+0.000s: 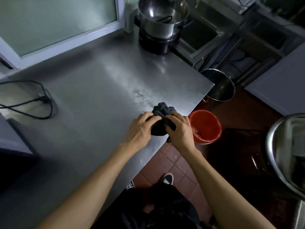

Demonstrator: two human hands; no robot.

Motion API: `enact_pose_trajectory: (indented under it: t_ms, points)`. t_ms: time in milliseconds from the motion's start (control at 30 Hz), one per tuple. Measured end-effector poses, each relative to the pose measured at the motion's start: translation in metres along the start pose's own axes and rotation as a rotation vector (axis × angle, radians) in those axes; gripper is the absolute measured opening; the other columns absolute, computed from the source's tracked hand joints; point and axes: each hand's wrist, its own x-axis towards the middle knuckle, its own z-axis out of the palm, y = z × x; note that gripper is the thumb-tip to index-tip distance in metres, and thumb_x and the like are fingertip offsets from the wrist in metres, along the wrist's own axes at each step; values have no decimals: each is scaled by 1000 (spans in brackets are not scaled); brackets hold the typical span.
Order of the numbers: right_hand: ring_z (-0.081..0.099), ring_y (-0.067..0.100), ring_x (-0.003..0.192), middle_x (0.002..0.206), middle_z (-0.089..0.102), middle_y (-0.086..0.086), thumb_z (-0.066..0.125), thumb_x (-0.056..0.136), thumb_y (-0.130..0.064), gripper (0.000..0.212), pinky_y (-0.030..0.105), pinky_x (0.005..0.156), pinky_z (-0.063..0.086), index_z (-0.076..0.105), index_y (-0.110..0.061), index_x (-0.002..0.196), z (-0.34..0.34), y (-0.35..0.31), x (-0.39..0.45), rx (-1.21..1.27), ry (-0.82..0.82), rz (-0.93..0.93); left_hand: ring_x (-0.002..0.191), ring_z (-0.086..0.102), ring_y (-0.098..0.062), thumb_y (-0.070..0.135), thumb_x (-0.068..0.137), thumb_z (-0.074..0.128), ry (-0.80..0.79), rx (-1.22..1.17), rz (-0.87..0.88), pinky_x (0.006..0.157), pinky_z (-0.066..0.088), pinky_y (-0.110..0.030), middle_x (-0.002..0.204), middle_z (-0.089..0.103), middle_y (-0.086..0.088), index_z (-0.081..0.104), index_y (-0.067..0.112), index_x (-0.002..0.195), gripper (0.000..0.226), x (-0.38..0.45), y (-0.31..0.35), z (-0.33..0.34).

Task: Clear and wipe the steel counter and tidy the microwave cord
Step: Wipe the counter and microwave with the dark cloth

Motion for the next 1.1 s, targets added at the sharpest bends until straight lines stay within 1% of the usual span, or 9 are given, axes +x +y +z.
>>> enact_pose_trajectory:
  t_ms: [133, 300, 467, 600, 700, 900, 1033, 1100]
  points:
    - [50, 27, 105, 129, 60, -7, 72, 83, -14, 38, 38, 85, 49, 68, -23, 120, -6, 32, 29, 6, -9, 15, 102, 55, -28, -11, 81, 57, -5, -4, -7, 81, 53, -42, 123, 54, -3, 59, 25, 128, 59, 38, 6, 19]
    - [50, 28, 103, 127, 60, -8, 72, 83, -14, 38, 38, 85, 48, 68, -24, 119, -19, 91, 75, 28, -22, 20, 104, 55, -27, -7, 84, 56, -40, -17, -34, 85, 52, -44, 124, 52, -1, 57, 27, 128, 56, 100, 22, 56]
    - [51, 28, 105, 128, 59, -10, 70, 84, -17, 36, 37, 89, 46, 68, -26, 119, -35, 157, 124, 38, -83, 35, 107, 56, -25, -2, 87, 56, -65, -63, -132, 88, 51, -43, 127, 51, 4, 56, 30, 130, 54, 163, 48, 97]
    - [50, 28, 104, 128, 59, -9, 68, 86, -19, 35, 40, 86, 47, 68, -25, 121, -51, 214, 163, 27, -134, 73, 110, 54, -23, 0, 89, 58, -102, -85, -197, 91, 50, -43, 127, 51, 4, 56, 28, 133, 52, 215, 70, 136]
    - [48, 29, 106, 130, 59, -8, 68, 87, -18, 35, 43, 87, 48, 68, -23, 122, -55, 248, 183, 38, -173, 77, 112, 54, -20, 3, 91, 59, -129, -88, -242, 93, 50, -39, 129, 50, 5, 55, 29, 135, 51, 242, 80, 162]
    - [49, 31, 108, 134, 58, -5, 69, 87, -15, 38, 42, 89, 48, 67, -22, 123, -43, 286, 221, 67, -222, 86, 116, 53, -19, 2, 89, 60, -126, -125, -322, 98, 48, -36, 129, 51, 4, 55, 27, 135, 52, 278, 73, 196]
    - [47, 31, 112, 137, 56, -5, 68, 88, -16, 38, 42, 90, 49, 66, -23, 125, -26, 299, 242, 94, -247, 74, 117, 54, -20, 1, 87, 61, -99, -129, -371, 100, 46, -36, 129, 52, 2, 57, 25, 134, 53, 296, 61, 206]
    - [48, 31, 112, 137, 57, -2, 68, 88, -14, 38, 40, 93, 47, 66, -21, 125, -18, 302, 253, 103, -236, 58, 117, 55, -21, 1, 86, 61, -77, -118, -410, 99, 47, -36, 129, 53, 2, 59, 24, 132, 52, 305, 57, 206]
